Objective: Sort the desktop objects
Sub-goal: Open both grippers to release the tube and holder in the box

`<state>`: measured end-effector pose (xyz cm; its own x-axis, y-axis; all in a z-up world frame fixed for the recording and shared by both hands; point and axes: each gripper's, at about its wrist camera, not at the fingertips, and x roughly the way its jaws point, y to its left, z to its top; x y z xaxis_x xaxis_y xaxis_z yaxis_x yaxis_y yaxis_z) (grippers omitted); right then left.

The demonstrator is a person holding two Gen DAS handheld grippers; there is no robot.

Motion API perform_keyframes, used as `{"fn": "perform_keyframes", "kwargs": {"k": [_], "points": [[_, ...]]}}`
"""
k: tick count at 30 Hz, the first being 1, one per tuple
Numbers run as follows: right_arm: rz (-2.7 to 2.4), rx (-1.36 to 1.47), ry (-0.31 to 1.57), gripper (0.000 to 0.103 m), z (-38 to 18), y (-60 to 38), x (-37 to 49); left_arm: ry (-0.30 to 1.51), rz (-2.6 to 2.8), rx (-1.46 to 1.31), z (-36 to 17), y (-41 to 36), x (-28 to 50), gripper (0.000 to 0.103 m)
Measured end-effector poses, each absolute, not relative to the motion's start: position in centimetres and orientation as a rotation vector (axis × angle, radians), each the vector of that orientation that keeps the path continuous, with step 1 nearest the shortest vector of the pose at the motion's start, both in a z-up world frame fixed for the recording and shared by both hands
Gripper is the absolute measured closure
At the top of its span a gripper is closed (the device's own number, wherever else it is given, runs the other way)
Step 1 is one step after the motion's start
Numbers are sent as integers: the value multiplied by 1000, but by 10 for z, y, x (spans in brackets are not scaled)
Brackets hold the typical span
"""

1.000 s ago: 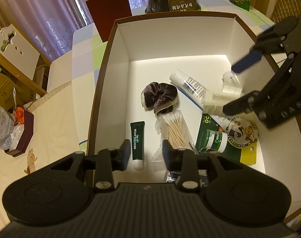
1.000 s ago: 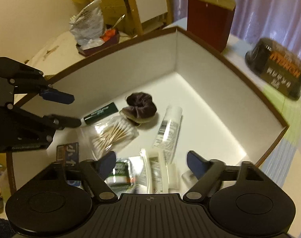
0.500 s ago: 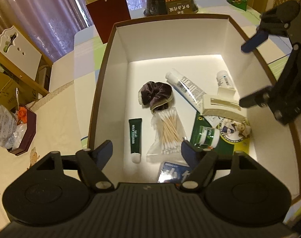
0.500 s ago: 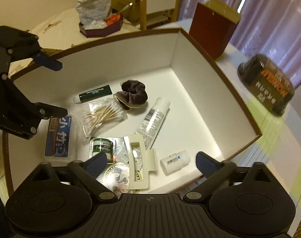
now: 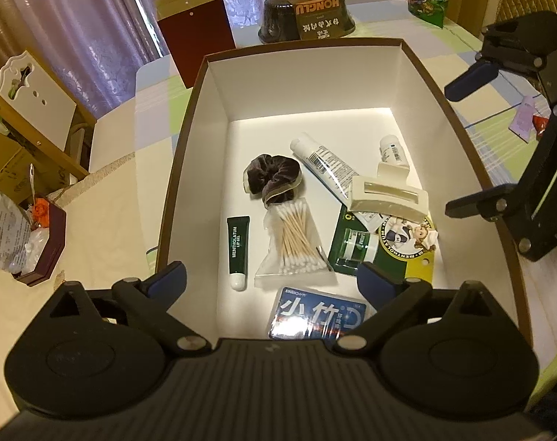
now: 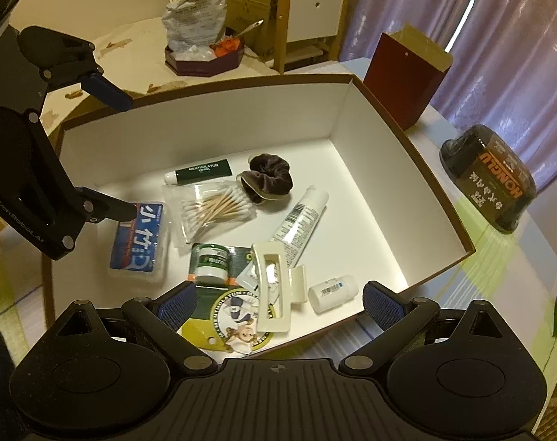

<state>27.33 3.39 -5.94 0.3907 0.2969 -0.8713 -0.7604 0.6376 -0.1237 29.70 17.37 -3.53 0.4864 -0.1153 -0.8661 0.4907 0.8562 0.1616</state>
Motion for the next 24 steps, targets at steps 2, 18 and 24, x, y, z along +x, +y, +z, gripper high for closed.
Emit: {"fn": "perform_keyframes", "kwargs": {"k": [2, 18, 24], "points": [[718, -562, 943, 4, -58, 32, 270, 996, -379, 419, -33, 173, 294, 4], [719, -507, 904, 4, -41, 15, 243, 957, -362, 416, -12, 166, 264, 3], [720, -497, 886, 4, -35, 7, 230, 945, -352, 415, -6, 163, 250, 3]]}}
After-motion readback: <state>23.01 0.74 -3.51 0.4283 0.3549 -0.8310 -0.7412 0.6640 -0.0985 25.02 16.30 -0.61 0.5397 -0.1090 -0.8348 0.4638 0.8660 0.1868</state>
